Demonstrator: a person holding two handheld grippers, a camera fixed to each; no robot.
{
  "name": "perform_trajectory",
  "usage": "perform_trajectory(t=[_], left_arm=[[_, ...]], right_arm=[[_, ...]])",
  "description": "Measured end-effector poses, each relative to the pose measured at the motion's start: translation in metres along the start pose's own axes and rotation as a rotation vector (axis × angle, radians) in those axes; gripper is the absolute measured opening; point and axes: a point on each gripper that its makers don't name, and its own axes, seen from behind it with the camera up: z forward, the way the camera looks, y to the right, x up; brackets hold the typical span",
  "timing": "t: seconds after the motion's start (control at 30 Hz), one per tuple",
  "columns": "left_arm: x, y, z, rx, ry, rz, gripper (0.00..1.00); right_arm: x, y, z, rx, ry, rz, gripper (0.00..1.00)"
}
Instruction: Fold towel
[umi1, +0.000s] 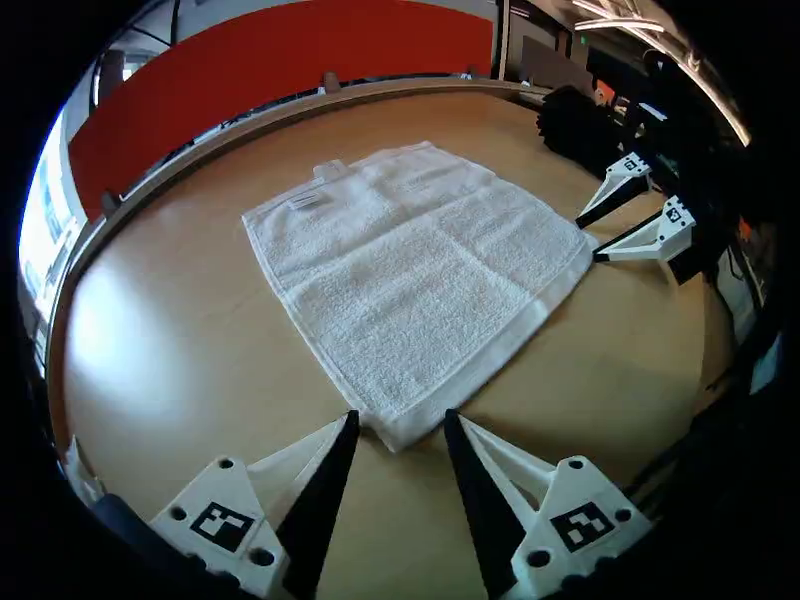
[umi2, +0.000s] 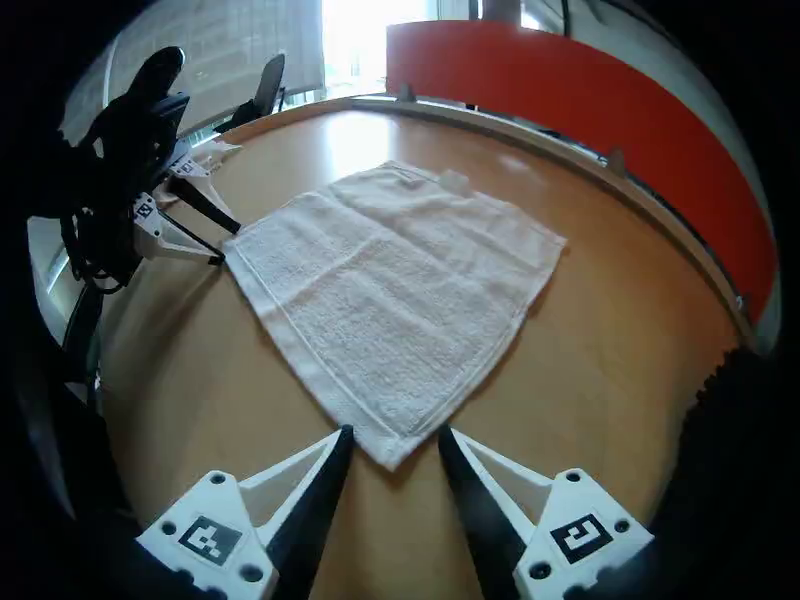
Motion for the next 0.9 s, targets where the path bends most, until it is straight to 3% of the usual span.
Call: perform_trajectory(t=[0.13,0.33,0.6,0.9], left_arm=[[0.001,0.003,0.0,0.001,-0.002,0.0,0.5],[0.001,0.003,-0.001,0.01,-0.009,-0.019,0.41],[0.002,0.003,0.0,0.027,-0.016,-0.03,0.13],[0.003,0.001,-0.001,0.038,-0.009,-0.07,0.13]], right_arm=[[0.0,-0.002,-0.001,0.003,0.001,-0.002,0.49],[0.0,-0.003,-0.002,0.002,0.002,0.003,0.35],[0.004,-0.009,-0.004,0.015,0.003,0.021,0.16],[0.008,-0.013,-0.008,0.015,0.004,0.047,0.1]])
